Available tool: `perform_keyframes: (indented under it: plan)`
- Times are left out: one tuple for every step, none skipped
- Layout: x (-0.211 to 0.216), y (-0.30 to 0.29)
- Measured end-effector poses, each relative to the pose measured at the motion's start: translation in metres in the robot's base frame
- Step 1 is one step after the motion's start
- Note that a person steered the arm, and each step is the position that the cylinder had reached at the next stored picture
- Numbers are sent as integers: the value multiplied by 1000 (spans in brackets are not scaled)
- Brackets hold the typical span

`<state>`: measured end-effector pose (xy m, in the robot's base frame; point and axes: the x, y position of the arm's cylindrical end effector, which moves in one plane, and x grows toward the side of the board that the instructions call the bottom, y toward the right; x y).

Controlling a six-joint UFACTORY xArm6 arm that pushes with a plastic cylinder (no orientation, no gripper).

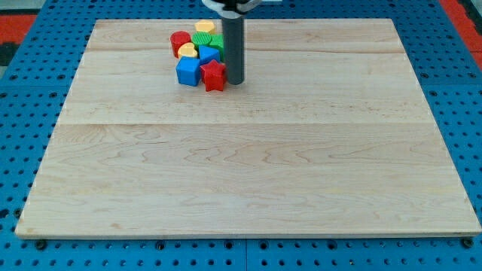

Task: Move the hexagon towards the right side

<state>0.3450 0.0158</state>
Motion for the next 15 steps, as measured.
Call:
perform_keyframes:
  plan:
    - [-64, 57]
    - [-142, 39]
    - [-151, 0]
    - [-151, -42]
    - [-151, -56]
    - [-152, -78]
    - [-135, -154]
    - [-127, -154]
    - [-111, -137]
    - [-116, -104]
    - [-130, -97]
    - [-130, -61]
    - [-130, -18]
    - [-151, -26]
    - [-152, -6]
